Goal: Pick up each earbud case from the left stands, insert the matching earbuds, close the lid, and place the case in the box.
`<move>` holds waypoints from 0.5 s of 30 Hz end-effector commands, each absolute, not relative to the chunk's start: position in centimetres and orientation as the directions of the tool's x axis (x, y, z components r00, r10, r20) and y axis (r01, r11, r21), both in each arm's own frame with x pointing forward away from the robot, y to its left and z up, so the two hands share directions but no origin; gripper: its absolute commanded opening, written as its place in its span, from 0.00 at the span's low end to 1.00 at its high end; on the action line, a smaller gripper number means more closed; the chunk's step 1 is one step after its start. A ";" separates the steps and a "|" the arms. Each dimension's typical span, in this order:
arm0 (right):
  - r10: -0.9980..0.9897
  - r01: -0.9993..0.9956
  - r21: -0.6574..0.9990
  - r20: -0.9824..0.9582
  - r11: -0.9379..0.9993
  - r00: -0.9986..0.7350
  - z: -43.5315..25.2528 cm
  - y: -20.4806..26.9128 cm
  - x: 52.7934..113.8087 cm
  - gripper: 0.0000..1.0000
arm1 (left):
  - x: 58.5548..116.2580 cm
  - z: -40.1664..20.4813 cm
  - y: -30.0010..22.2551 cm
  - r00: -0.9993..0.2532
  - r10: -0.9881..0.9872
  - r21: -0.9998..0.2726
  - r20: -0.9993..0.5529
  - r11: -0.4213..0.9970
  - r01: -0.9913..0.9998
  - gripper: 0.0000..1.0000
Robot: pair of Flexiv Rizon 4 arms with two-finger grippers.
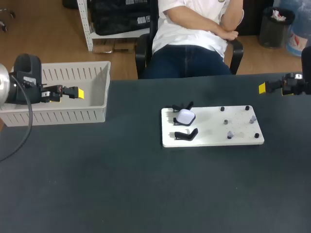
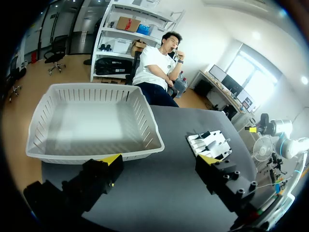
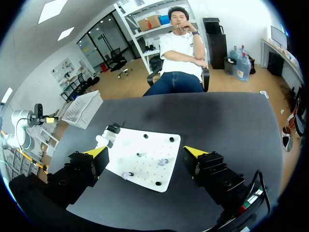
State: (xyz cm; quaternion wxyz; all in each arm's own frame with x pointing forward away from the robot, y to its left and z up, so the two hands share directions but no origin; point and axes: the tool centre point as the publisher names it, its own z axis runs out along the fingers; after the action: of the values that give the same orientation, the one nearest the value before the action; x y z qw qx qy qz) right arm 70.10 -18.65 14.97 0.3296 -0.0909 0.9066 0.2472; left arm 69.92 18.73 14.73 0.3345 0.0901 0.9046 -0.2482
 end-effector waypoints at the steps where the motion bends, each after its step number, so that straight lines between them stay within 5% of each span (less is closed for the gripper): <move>1: -0.002 -0.327 0.388 -0.642 0.862 -0.766 15.0 -18.6 70.1 1.00 | 70.0 15.0 18.5 -0.767 0.000 -0.382 -0.642 0.867 0.320 1.00; 12: -0.002 -0.327 0.388 -0.642 0.862 -0.766 15.0 -18.6 70.1 1.00 | 70.0 15.0 18.5 -0.767 0.000 -0.382 -0.642 0.867 0.320 1.00; 15: -0.002 -0.327 0.388 -0.642 0.862 -0.766 15.0 -18.6 70.1 1.00 | 69.8 15.6 17.9 -0.668 0.111 -0.348 -0.736 0.785 0.513 1.00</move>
State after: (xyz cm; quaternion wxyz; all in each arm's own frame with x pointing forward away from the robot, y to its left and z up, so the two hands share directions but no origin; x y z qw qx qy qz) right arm 70.10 -18.64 14.97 0.3296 -0.0910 0.9066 0.2472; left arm 69.74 18.02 15.08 0.3387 0.1130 0.9015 -0.2444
